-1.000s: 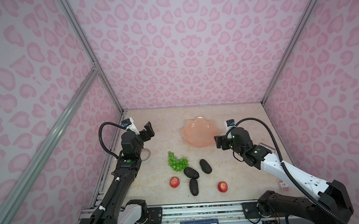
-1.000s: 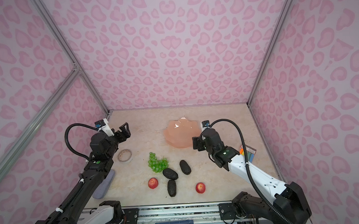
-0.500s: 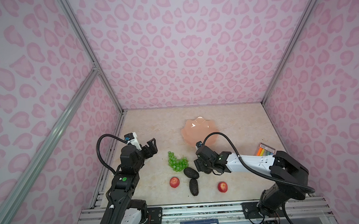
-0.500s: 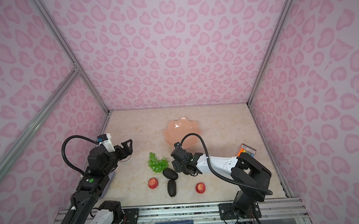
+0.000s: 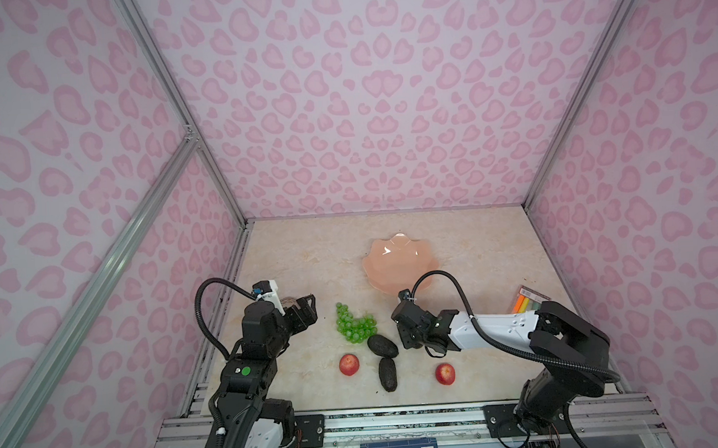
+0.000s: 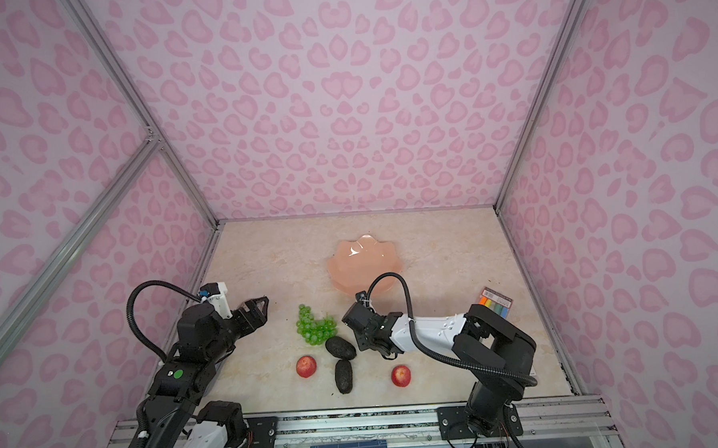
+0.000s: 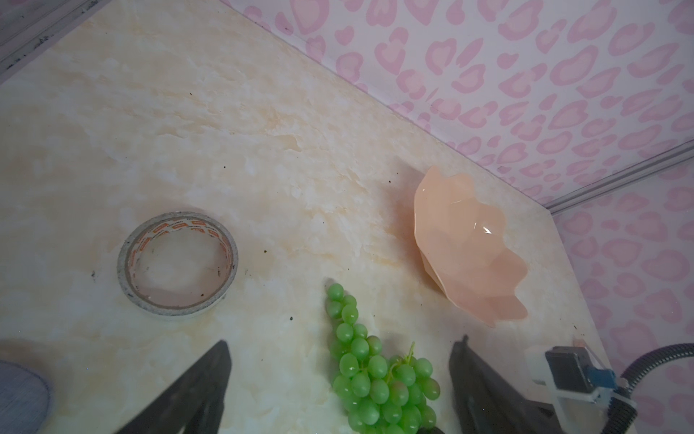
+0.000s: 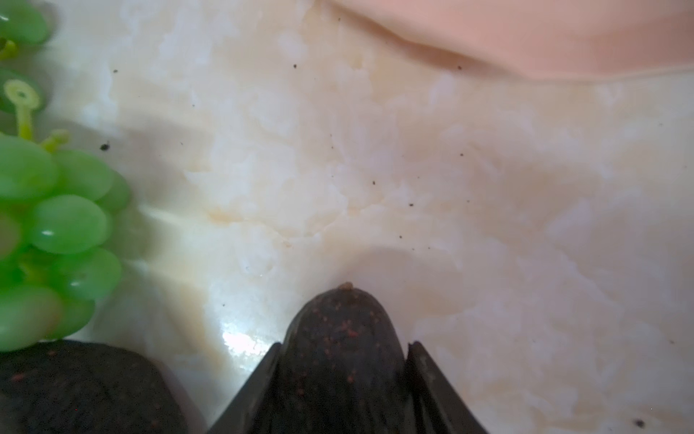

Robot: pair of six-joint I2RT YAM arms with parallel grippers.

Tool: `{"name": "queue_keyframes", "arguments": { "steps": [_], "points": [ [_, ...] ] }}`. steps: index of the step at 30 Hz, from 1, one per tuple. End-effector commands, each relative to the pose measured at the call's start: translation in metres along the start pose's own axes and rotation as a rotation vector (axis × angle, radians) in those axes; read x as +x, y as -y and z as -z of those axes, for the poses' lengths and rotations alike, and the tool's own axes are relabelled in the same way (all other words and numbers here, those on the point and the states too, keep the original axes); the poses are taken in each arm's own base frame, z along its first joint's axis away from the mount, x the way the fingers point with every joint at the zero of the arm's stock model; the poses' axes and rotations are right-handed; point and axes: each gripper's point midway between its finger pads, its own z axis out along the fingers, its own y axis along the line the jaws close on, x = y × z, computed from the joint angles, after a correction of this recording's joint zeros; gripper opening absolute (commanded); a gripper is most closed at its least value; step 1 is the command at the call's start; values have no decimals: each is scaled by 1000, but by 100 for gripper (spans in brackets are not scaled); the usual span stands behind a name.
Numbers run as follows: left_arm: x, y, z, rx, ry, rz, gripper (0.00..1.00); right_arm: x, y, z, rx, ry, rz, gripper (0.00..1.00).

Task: Place and organize the fake fruits in the fruit bowl
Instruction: 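Grasp the nearer avocado with the right gripper while the left arm approaches the apple, then release the avocado into the bowl while the left gripper grasps the red apple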

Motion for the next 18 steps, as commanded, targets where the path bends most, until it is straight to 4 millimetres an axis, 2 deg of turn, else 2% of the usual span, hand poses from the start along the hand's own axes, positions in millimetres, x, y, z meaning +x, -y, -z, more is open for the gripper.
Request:
{"name": "queue_keyframes", "arguments": {
  "steps": [1, 5, 9, 11, 15, 18],
  "points": [
    [12, 2, -1, 18, -50, 32, 91, -7, 7, 8, 30, 35, -31, 42],
    [26, 5, 1, 37, -112, 55, 89, -40, 5, 35, 44, 104, -20, 33],
    [43, 4, 3, 36, -168, 61, 88, -94, 2, 66, 79, 216, 27, 32],
    [53, 6, 6, 43, -206, 61, 87, -124, 0, 72, 95, 249, 56, 32],
    [70, 11, 13, 55, -261, 33, 86, -172, 3, 53, 58, 251, 33, 31],
    [79, 14, 16, 54, -290, 24, 86, -197, 8, 22, 34, 212, 19, 31]
  ]
}}
